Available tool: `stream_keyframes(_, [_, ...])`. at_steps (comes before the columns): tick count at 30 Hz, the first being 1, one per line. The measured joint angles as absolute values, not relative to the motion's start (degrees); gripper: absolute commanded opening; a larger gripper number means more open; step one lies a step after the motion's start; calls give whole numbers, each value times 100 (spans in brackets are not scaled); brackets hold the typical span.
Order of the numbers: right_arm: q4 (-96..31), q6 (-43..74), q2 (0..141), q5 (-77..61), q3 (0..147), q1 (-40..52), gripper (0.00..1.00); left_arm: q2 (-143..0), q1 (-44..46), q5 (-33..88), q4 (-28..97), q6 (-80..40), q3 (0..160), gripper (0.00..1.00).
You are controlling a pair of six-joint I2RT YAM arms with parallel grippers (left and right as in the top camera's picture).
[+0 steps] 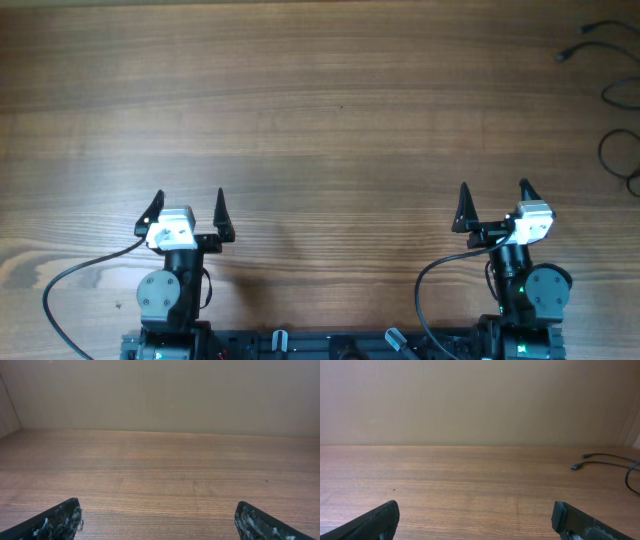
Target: Untangle cables
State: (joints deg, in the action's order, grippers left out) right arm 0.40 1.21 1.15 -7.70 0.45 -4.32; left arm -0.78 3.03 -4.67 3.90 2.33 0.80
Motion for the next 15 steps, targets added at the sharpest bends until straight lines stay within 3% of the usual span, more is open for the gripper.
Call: stream_keyframes(15, [23,121,115,-727,45,-259,100,-78,303,-467,392,233,80,100])
